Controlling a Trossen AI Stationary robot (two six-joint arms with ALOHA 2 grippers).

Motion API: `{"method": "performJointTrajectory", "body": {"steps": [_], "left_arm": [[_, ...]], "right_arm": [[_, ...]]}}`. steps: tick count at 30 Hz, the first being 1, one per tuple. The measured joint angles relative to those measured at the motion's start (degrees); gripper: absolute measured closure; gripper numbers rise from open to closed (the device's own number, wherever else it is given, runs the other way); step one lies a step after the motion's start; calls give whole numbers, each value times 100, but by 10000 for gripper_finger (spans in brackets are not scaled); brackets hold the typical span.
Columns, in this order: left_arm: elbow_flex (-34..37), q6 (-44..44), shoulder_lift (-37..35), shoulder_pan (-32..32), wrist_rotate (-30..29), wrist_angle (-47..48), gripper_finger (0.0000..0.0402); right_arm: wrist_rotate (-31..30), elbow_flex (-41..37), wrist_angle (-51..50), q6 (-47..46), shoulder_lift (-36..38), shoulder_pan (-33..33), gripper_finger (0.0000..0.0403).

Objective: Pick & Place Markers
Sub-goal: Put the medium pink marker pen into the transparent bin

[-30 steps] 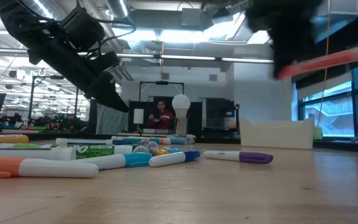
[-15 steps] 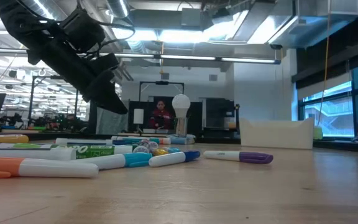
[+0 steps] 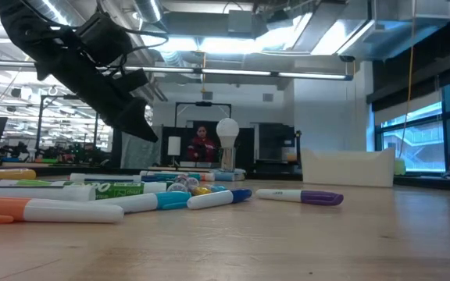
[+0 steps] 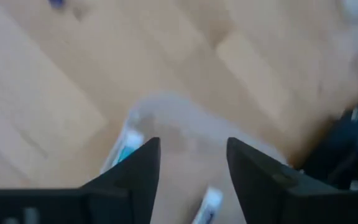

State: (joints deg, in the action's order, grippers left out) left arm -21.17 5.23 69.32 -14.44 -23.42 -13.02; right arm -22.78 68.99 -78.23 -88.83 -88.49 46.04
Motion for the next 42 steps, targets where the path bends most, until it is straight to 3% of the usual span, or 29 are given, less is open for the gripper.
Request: {"method": "performJointTrajectory", "body": {"steps": [5, 10, 15, 19, 22, 26, 30, 35, 42], "left_arm": [[0, 7, 0, 5, 511, 0, 245], [0, 496, -1, 3, -634, 0, 244], [0, 466, -1, 2, -837, 2, 244], [0, 405, 0, 3, -973, 0, 244], [0, 519, -2, 1, -1520, 4, 244], [0, 494, -2, 0, -1825, 133, 244], [0, 407, 0, 3, -1755, 329, 244], [0, 151, -2, 3, -1704, 343, 244], [0, -2, -2, 1, -1067, 348, 245]], "right_arm": [[-592, 0, 274, 769, 4, -672, 213], [-832, 0, 736, 1388, 4, -1657, 213], [-1367, 4, 2066, 2083, -51, -2863, 212], [-1018, 7, 3979, 3517, -415, -3704, 212], [-364, 7, 5501, 4504, -885, -4147, 212], [-81, 15, 6863, 5196, -1523, -4524, 212], [88, 280, 7003, 5301, -2164, -4833, 212], [737, 932, 6898, 5391, -2925, -4960, 212], [804, 1970, 5884, 5641, -3631, -4928, 212]]}}
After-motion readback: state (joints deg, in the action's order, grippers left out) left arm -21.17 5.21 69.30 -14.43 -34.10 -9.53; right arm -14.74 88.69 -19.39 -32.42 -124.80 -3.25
